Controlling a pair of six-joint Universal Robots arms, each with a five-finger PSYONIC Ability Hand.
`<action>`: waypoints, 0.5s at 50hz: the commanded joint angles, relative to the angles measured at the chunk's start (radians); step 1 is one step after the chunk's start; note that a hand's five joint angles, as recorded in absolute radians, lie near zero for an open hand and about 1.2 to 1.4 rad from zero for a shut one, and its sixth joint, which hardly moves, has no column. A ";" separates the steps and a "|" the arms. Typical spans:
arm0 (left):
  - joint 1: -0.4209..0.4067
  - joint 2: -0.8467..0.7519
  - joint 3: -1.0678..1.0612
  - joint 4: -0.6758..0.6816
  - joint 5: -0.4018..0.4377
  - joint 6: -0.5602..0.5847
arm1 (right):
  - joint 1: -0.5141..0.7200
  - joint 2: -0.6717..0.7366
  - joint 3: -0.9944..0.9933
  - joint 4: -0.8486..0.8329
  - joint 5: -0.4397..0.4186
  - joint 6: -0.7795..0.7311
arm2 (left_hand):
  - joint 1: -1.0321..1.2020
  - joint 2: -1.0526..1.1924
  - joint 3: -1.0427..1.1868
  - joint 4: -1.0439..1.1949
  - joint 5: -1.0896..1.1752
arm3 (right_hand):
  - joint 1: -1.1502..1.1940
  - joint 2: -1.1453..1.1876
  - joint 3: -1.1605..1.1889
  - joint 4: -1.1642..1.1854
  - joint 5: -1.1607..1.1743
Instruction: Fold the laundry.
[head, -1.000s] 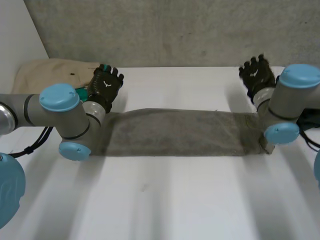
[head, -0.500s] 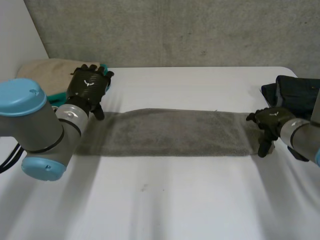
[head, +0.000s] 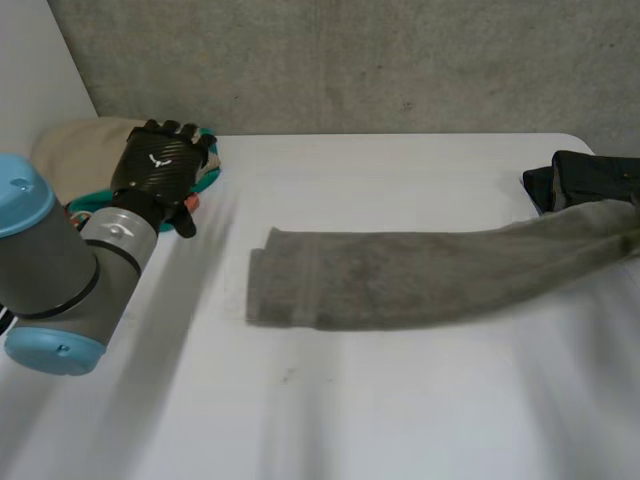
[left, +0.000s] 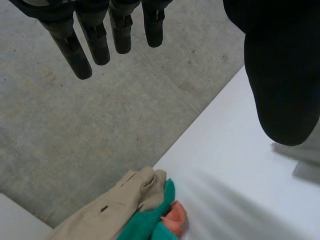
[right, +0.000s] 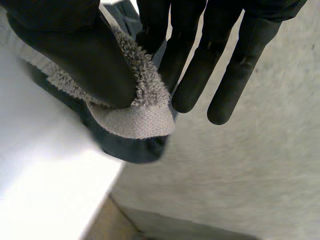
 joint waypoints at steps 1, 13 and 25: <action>0.014 0.013 -0.034 0.003 0.001 -0.016 | 0.228 0.019 -0.050 -0.089 -0.125 -0.109 | -0.016 -0.035 -0.040 -0.030 -0.048 | 0.286 0.217 0.207 0.200 0.220; -0.001 0.016 -0.026 0.003 -0.001 -0.056 | 0.722 0.207 -0.106 -0.255 -0.534 -0.112 | -0.016 -0.035 -0.040 -0.030 -0.048 | 0.286 0.217 0.207 0.200 0.220; -0.047 0.002 0.026 0.006 -0.004 -0.063 | 0.818 0.301 -0.192 -0.074 -0.303 0.055 | -0.016 -0.035 -0.040 -0.030 -0.048 | -0.936 -1.004 -1.015 -1.022 -1.002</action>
